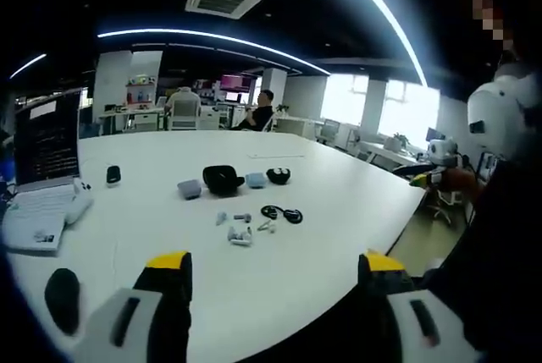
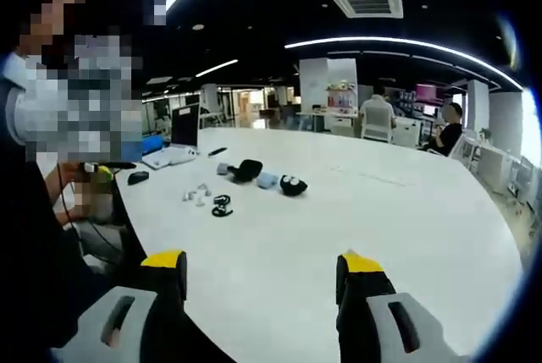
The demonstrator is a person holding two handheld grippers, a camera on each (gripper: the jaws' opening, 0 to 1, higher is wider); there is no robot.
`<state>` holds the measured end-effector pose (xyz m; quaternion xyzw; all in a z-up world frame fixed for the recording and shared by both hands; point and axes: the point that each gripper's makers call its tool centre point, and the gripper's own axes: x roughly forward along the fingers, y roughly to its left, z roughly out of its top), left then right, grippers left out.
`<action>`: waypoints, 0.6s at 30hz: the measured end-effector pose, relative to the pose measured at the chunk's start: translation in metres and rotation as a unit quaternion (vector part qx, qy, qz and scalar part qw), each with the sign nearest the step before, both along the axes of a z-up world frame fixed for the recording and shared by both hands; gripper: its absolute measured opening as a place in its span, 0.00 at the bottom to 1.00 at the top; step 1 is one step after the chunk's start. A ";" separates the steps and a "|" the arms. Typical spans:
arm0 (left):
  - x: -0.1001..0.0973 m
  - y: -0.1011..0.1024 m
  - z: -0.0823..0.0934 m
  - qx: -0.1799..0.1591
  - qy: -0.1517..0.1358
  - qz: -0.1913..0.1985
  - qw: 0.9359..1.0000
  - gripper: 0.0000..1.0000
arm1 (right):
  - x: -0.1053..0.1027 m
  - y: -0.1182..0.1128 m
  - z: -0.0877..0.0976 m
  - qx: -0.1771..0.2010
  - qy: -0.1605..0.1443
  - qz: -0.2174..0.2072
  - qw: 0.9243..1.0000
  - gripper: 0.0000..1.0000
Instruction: Pick up the earbuds from the table and place the earbuds into the earbud case
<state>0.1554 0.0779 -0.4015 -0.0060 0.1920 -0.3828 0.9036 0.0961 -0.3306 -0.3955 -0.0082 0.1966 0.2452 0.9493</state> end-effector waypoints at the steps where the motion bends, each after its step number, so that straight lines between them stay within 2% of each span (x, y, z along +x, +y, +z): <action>1: 0.000 0.000 0.000 0.002 0.001 0.000 1.000 0.80 | 0.000 0.001 0.000 -0.001 0.001 0.002 1.000 0.70; 18: 0.023 -0.013 0.013 0.034 0.000 -0.020 0.999 0.79 | 0.022 0.027 0.007 -0.029 0.021 0.063 0.997 0.69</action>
